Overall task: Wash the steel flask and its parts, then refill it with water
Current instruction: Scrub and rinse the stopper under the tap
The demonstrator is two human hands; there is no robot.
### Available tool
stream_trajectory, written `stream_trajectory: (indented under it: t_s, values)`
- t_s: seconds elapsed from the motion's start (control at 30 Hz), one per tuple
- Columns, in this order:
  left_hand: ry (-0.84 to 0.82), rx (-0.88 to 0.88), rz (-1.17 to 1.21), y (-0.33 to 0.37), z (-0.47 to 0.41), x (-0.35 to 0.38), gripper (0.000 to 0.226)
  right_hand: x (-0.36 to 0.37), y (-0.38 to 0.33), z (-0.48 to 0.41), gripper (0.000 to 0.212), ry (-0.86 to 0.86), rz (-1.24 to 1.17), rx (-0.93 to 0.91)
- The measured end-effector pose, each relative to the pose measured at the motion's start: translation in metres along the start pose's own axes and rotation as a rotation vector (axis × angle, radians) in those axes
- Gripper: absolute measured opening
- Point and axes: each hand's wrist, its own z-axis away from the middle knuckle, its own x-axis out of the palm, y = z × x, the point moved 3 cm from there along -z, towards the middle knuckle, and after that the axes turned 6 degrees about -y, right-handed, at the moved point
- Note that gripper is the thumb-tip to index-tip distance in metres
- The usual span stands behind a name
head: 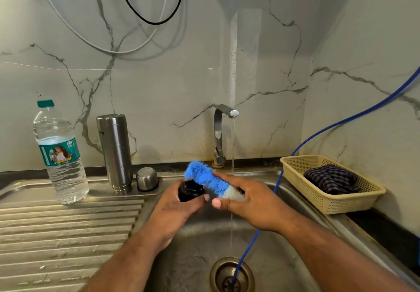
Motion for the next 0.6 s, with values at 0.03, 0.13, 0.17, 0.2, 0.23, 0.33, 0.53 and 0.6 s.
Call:
stream_trajectory:
  t_s: [0.03,0.13,0.17,0.2,0.23,0.33,0.53,0.6]
  values:
    - [-0.01,0.004,-0.017,0.002,0.0,0.002,0.044,0.0,-0.001,0.001,0.07,-0.038,-0.025,-0.012]
    - [-0.013,0.02,-0.027,0.005,0.0,0.008,0.035,-0.002,-0.002,0.002,0.067,-0.047,-0.034,-0.015]
    - [0.015,-0.006,0.044,0.005,-0.002,0.009,0.042,-0.003,-0.002,0.002,0.066,0.003,-0.023,0.001]
    - [0.044,-0.041,0.165,0.005,-0.004,0.009,0.046,-0.005,-0.002,0.003,0.066,0.051,-0.01,0.014]
    - [0.059,-0.075,0.308,0.006,-0.005,0.009,0.046,-0.005,-0.003,0.003,0.067,0.081,-0.01,0.011]
    - [0.032,-0.098,0.641,0.016,-0.002,0.009,0.045,-0.003,-0.01,0.006,0.066,0.066,-0.045,-0.052]
    - [0.014,-0.122,0.738,0.021,0.007,0.011,0.044,-0.004,-0.016,0.008,0.056,0.127,-0.043,-0.052]
    - [0.044,-0.112,0.726,0.022,0.006,0.011,0.039,-0.003,-0.019,0.009,0.058,0.076,-0.062,-0.072]
